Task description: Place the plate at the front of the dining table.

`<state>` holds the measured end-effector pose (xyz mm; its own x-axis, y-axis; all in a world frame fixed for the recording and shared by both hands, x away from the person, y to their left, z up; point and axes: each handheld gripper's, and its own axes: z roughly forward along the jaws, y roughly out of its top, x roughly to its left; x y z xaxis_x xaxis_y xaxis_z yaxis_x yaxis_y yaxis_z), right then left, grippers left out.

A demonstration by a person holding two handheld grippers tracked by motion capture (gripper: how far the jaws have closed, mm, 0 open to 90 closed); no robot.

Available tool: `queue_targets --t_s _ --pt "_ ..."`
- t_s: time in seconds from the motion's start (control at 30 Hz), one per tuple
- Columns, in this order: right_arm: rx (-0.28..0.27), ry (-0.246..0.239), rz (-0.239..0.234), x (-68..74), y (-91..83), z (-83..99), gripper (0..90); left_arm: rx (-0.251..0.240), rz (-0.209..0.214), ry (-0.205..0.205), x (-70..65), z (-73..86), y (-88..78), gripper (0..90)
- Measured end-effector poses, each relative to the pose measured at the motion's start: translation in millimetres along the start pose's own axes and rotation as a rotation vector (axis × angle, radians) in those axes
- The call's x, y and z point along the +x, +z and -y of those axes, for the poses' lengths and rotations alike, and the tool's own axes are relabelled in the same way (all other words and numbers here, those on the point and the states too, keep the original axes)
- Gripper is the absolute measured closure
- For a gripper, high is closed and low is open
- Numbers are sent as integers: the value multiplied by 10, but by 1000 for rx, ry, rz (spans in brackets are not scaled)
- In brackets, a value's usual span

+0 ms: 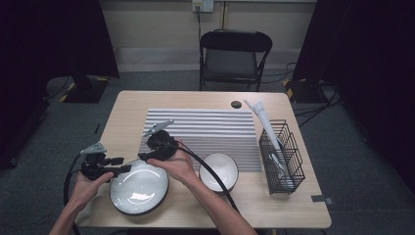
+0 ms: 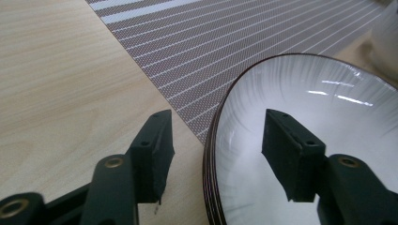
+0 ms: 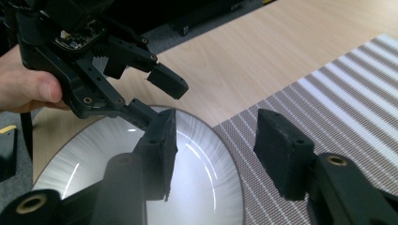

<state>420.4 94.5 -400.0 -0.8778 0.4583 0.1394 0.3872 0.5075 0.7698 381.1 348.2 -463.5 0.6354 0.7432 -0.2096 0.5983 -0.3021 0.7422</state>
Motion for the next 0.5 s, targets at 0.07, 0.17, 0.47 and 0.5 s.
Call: queue_targets --t_s 0.07,0.17,0.47,0.5 --pt "9 5 -5 10 42 37 554 -14 10 2 -16 1 8 463" --pt "26 0 -5 20 95 77 581 -10 16 12 -20 -2 7 479" --pt "75 17 17 2 234 167 678 -8 16 15 -5 7 -10 713" --pt "75 17 17 2 234 167 678 -8 16 15 -5 7 -10 733"
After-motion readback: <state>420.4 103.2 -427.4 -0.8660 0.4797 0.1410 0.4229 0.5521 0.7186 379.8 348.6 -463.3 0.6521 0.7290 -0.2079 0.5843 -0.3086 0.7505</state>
